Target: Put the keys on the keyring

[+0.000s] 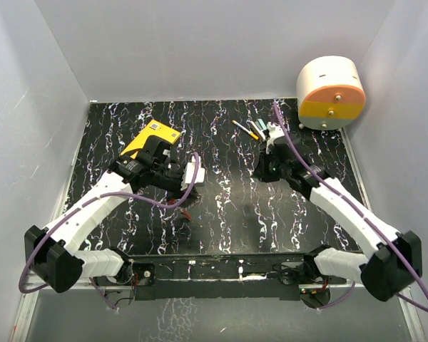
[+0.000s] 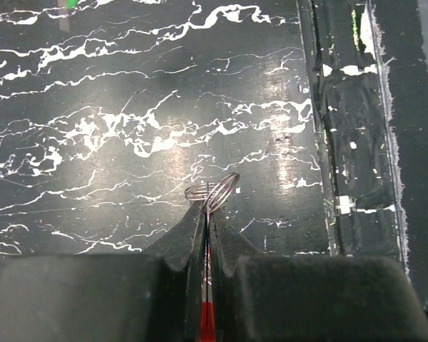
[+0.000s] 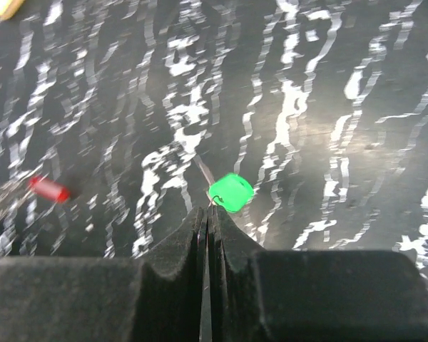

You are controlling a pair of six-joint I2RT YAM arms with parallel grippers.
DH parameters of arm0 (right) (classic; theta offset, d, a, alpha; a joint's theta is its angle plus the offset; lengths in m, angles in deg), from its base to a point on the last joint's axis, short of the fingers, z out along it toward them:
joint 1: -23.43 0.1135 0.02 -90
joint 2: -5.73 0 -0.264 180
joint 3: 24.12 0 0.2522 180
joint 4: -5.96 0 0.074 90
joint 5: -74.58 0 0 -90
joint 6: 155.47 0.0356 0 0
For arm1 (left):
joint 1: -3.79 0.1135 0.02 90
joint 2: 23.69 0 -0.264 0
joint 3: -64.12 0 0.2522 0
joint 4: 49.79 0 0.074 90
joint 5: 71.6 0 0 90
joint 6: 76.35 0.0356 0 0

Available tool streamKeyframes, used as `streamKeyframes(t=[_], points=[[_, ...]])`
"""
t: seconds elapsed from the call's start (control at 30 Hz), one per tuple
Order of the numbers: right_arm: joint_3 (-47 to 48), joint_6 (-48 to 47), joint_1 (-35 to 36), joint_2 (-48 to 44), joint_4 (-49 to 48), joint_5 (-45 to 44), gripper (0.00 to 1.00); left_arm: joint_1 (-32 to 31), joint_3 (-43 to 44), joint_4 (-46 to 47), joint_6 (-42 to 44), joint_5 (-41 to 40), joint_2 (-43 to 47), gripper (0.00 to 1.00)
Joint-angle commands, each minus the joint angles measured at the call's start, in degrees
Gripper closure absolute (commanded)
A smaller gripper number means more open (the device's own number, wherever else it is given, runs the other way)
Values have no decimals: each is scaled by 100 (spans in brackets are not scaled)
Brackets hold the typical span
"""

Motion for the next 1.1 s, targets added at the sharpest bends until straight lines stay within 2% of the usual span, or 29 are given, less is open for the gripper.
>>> streamKeyframes(t=[0.0, 0.2, 0.47, 0.6, 0.83, 1.07], points=[[-402, 70, -21, -688, -357, 1718, 92, 37, 373, -204, 387, -33, -162, 100], [-840, 479, -13, -1603, -826, 3098, 92, 35, 368, -163, 347, 179, -185, 100], [-1170, 1580, 63, -2117, -2161, 3732, 92, 38, 538, -549, 543, 614, -302, 100], [-1329, 1937, 499, -2058, -2731, 3630, 92, 34, 573, -448, 372, 527, -348, 100], [-1213, 2187, 1700, -1553, -3265, 2800, 92, 38, 636, -321, 97, 332, -412, 100], [-999, 2245, 1939, -1349, -3278, 2597, 92, 37, 558, -237, -14, 35, -292, 100]])
